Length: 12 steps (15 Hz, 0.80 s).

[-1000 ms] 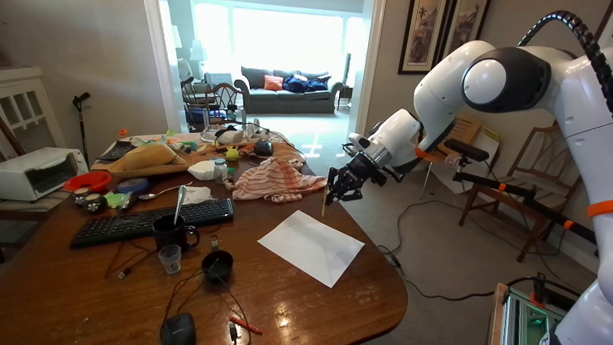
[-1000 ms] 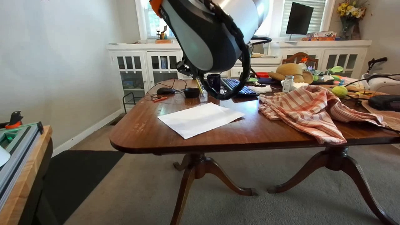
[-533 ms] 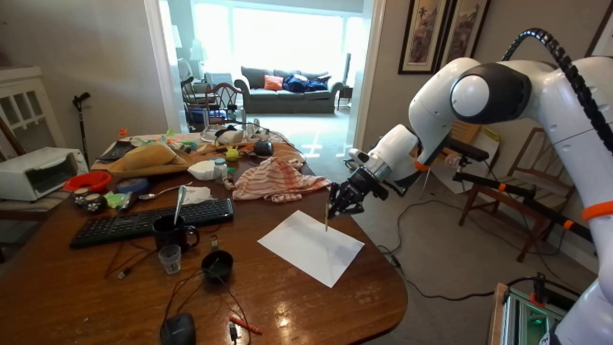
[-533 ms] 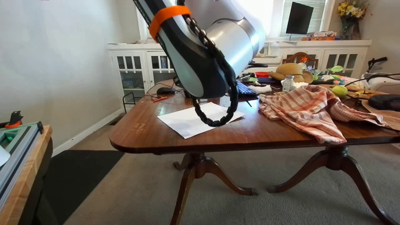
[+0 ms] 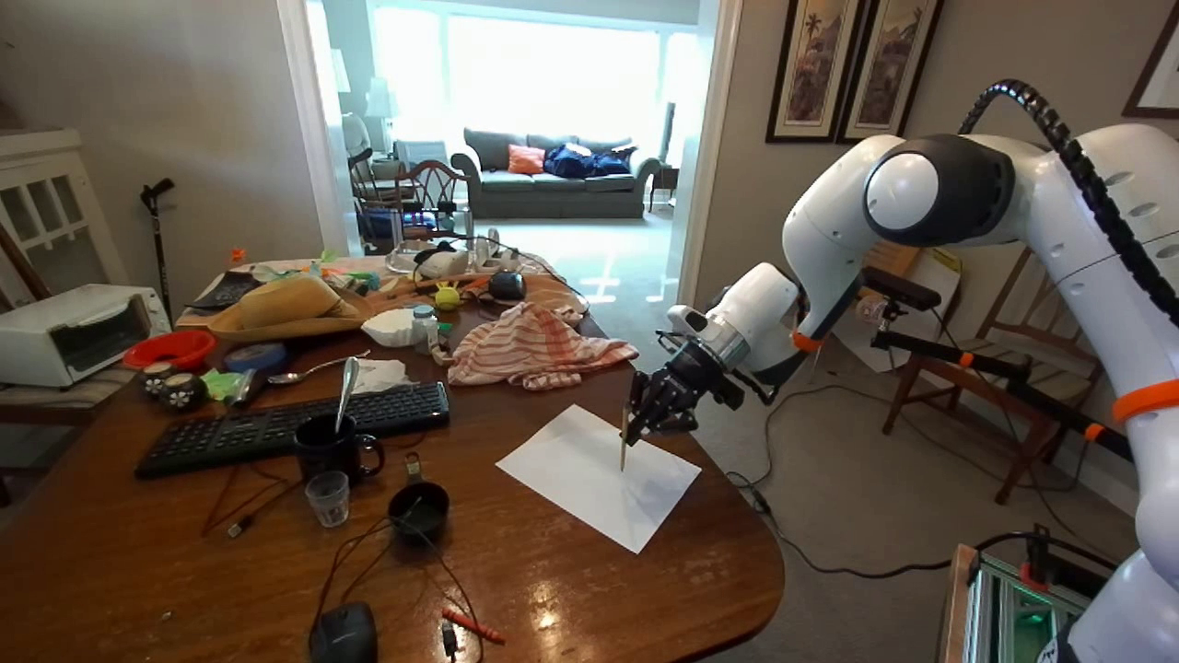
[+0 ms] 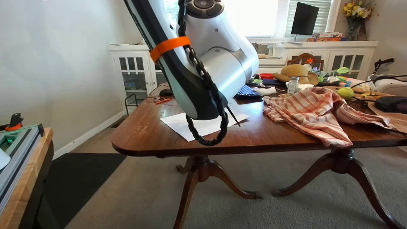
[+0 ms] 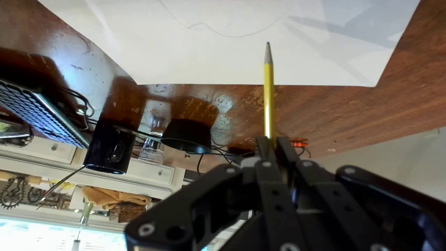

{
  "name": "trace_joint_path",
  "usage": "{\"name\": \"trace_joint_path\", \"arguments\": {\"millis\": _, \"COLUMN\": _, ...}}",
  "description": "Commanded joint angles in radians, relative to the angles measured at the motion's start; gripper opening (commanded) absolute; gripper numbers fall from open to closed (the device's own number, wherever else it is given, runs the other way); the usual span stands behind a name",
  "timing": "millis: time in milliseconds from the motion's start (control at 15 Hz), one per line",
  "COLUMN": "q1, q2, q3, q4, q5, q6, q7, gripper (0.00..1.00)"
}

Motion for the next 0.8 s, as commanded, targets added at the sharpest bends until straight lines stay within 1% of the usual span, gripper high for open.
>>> {"name": "trace_joint_path", "arguments": {"millis": 0, "q1": -0.031, "q2": 0.031, "q3": 0.027, "q4": 0.013, "q5": -0.027, "q6": 0.028, "q7": 0.034, "gripper": 0.02}}
{"name": "trace_joint_path", "arguments": {"millis": 733, "q1": -0.057, "q2": 0.072, "q3": 0.041, "q4": 0.027, "q5": -0.024, "q6": 0.028, "q7": 0.047, "gripper": 0.02}}
